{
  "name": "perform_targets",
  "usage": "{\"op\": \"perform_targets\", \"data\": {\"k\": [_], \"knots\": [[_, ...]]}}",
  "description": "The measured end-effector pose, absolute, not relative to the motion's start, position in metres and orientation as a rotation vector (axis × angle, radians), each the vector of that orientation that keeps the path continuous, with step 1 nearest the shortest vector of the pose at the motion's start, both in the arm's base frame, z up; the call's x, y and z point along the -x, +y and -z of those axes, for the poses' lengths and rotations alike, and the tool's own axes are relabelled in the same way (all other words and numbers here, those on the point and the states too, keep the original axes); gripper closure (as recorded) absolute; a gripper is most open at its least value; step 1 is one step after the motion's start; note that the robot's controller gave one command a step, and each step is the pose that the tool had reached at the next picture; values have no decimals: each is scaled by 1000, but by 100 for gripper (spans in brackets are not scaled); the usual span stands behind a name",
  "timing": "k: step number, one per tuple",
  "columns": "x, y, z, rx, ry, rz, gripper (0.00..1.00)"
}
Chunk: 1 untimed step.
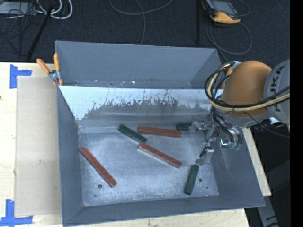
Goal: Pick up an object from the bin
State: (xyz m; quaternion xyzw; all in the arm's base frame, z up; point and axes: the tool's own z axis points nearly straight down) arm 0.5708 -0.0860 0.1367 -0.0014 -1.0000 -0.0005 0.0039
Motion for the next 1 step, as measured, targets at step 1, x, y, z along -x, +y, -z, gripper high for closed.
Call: {"op": "perform_targets", "data": {"k": [1], "knots": [[-538,-78,-66,108,-3133,3,0]]}}
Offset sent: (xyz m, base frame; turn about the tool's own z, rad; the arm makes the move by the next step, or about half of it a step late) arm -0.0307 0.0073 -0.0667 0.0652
